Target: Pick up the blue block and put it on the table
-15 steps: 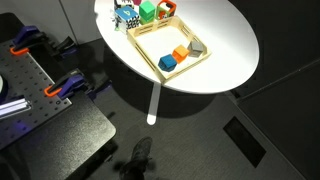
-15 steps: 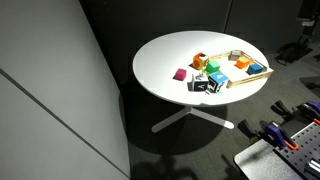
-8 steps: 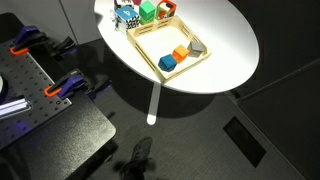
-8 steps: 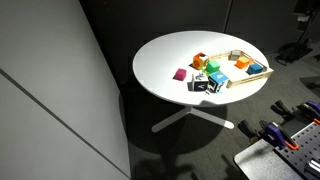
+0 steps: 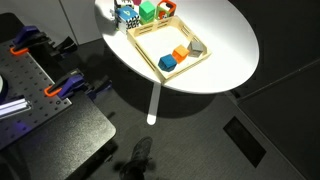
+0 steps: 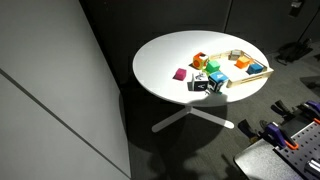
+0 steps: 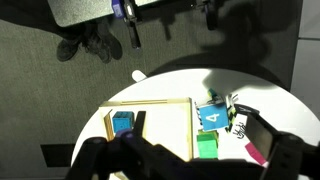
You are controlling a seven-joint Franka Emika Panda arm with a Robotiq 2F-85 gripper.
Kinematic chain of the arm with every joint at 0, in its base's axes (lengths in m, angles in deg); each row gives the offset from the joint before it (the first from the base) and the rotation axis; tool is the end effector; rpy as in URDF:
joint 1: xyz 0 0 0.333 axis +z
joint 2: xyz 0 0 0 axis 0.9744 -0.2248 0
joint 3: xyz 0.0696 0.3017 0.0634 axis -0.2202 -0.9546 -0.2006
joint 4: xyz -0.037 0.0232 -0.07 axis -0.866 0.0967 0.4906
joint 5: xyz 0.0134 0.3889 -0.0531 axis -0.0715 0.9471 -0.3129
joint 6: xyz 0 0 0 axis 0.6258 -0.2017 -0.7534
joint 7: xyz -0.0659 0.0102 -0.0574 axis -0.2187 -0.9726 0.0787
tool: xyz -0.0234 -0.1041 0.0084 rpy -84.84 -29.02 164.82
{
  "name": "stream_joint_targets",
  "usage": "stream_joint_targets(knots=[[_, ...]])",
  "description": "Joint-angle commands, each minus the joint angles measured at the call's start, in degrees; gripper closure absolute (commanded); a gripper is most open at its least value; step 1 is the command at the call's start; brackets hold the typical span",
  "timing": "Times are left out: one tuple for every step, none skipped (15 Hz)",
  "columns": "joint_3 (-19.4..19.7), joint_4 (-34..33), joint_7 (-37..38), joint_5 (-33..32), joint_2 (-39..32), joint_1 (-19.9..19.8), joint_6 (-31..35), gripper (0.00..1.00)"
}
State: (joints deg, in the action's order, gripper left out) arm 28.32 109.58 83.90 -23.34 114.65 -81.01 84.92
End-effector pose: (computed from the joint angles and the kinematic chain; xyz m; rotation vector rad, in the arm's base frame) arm 0.3560 -0.0161 0.4895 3.0594 -0.4278 -0.0264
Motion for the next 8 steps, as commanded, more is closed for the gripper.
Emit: stream_joint_targets(knots=[[2.39, -1.10, -4.22, -2.07, -3.10, -1.39, 4.58, 0.00], [3.13, -1.03, -5.49, -2.51, -3.97, -1.66, 6.27, 0.00], [3.96, -1.14, -6.67, -2.60, -5.08, -1.89, 7.64, 0.00], [4.73, -1.17, -7.89, -2.64, -6.01, -2.04, 9.06, 0.00], [5.59, -1.21, -9.10, -2.52, -7.24, -2.26, 10.56, 0.00], [6.45, -1.22, -10.51, -2.28, -8.41, -2.39, 12.20, 0.00], [7.21, -1.10, -11.82, -2.23, -9.54, -2.57, 14.15, 0.00], [7.91, -1.16, -13.09, -2.06, -10.72, -2.61, 15.62, 0.00]])
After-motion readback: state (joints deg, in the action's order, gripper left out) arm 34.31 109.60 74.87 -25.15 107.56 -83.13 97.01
